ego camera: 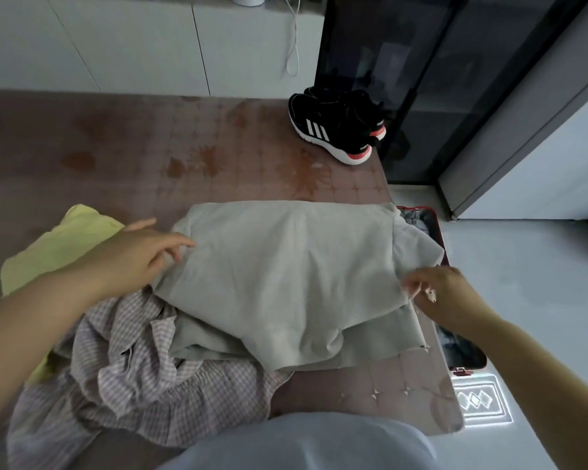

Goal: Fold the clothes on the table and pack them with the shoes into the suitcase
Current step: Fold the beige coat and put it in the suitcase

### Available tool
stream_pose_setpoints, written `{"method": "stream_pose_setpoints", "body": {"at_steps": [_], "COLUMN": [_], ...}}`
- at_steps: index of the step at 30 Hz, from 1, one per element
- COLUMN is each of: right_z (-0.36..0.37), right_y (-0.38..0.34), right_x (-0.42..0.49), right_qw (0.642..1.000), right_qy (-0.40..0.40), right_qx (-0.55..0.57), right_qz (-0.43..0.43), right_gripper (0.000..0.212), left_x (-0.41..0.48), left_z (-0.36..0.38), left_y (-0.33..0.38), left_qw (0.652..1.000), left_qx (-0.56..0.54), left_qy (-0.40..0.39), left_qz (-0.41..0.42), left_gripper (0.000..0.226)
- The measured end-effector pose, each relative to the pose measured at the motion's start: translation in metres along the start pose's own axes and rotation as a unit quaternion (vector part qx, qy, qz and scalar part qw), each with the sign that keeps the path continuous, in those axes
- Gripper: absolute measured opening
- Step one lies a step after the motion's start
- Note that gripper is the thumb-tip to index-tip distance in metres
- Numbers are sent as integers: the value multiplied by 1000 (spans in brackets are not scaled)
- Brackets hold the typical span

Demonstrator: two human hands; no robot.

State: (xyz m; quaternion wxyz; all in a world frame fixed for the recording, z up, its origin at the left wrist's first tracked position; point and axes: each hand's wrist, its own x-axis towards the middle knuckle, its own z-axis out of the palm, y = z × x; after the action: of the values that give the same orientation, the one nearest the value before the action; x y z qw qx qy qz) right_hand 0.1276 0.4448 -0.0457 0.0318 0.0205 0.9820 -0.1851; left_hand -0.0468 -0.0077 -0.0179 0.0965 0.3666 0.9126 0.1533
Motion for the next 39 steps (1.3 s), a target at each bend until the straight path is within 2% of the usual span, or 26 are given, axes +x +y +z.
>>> {"method": "stream_pose_setpoints", "body": {"at_steps": [2,4,5,7,9,11,15,17,18,20,22,23,26,29,32,35,37,39], "right_z": [-4,-4,-2,10,29,45,52,47,43,36,34,39,56,56,51,40,29,13], "right_y": [-11,-33,-45,-62,-56,-35,-7,-11,-16,-23,-31,-30,-26,-24,-25,-31,-41,-59], "right_x": [12,30,38,53,58,54,45,44,41,30,9,-1,-19,-14,-4,-2,-2,1], "right_qw": [994,990,993,995,986,975,963,970,977,984,953,924,844,798,796,793,787,784], "right_qy": [101,122,105,28,-55,-103,-155,-140,-108,5,107,123,68,46,28,45,66,80], "right_qx": [27,22,1,-75,-126,-143,-132,-113,-92,-13,96,157,288,362,393,432,463,495], "right_qz": [42,60,55,59,94,137,176,165,159,180,266,325,448,480,460,427,403,365], "right_gripper": [22,40,53,69,74,77,83,82,84,88,90,91,99,83,61,46,38,37], "left_x": [21,47,59,78,90,89,80,84,86,87,83,81,77,77,75,76,76,74], "left_z": [2,11,18,35,57,82,105,101,97,91,88,88,98,118,134,132,122,106], "left_y": [27,61,79,106,116,108,92,92,95,105,125,138,176,194,197,194,187,179], "left_qw": [999,997,998,997,988,977,966,963,961,963,974,981,989,982,977,979,981,960], "left_qx": [-4,15,27,58,83,109,131,133,133,125,107,96,60,18,38,5,-53,-204], "left_qy": [48,65,52,-19,-92,-135,-177,-195,-200,-192,-163,-144,-128,-179,-203,-197,-181,-187], "left_qz": [24,24,7,-48,-97,-126,-132,-133,-136,-141,-118,-93,-40,-58,-63,-49,-36,-46], "left_gripper": [43,37,37,56,76,88,91,92,93,95,99,100,90,82,82,88,97,100]}}
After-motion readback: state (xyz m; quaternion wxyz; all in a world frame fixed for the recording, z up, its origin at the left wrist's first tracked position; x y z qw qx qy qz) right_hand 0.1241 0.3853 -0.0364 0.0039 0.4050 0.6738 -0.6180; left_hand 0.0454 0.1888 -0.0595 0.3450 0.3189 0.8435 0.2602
